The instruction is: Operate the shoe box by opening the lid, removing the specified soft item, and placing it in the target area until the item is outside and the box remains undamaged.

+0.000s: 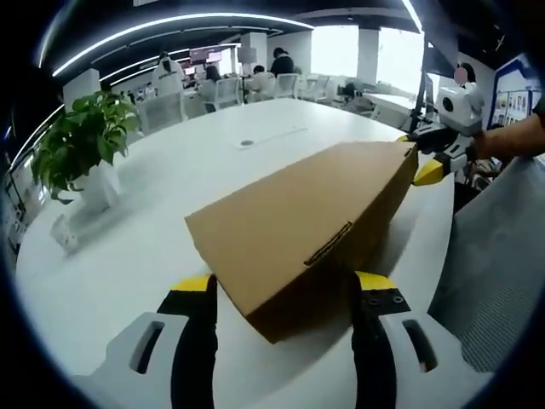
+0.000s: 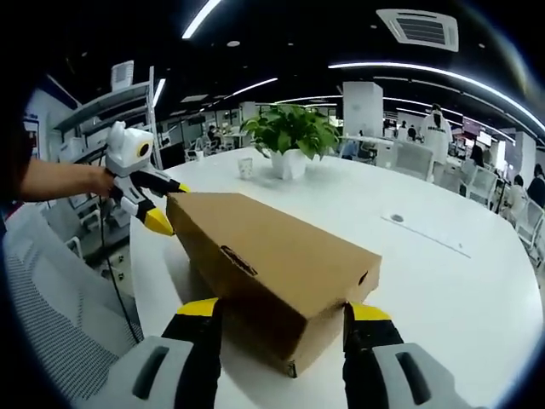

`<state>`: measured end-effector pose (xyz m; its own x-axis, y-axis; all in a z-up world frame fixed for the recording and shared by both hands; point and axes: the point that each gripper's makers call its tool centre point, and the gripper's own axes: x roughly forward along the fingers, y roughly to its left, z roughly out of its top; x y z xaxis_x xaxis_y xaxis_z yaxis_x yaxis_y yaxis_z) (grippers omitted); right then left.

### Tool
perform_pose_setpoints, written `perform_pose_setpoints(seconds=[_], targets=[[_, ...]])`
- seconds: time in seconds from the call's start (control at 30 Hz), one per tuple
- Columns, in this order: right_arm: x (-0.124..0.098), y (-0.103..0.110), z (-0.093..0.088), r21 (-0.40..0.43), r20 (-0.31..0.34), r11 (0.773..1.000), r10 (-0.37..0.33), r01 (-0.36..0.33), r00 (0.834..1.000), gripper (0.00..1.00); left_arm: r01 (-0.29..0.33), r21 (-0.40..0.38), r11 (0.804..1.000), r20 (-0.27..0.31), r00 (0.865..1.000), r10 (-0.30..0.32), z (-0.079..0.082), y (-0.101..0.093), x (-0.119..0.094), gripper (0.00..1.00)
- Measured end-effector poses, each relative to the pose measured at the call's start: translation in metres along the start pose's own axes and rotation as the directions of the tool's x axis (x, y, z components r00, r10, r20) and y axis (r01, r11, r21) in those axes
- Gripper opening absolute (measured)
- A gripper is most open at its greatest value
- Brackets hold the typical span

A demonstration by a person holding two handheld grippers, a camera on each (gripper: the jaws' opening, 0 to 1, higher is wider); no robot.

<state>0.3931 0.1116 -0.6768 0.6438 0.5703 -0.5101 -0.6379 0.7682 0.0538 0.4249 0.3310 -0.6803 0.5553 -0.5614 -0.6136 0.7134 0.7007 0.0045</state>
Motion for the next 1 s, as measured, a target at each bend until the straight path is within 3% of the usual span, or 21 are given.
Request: perform_pose_setpoints(seconds=[1.0], targets=[[-0.008, -0.016, 0.029, -0.049, 0.064, 0.997, -0.057, 0.06, 0.996, 0.44, -0.036, 0.042, 0.998, 0.053, 0.998, 0.033, 0.029, 0.011, -0.01, 0.6]])
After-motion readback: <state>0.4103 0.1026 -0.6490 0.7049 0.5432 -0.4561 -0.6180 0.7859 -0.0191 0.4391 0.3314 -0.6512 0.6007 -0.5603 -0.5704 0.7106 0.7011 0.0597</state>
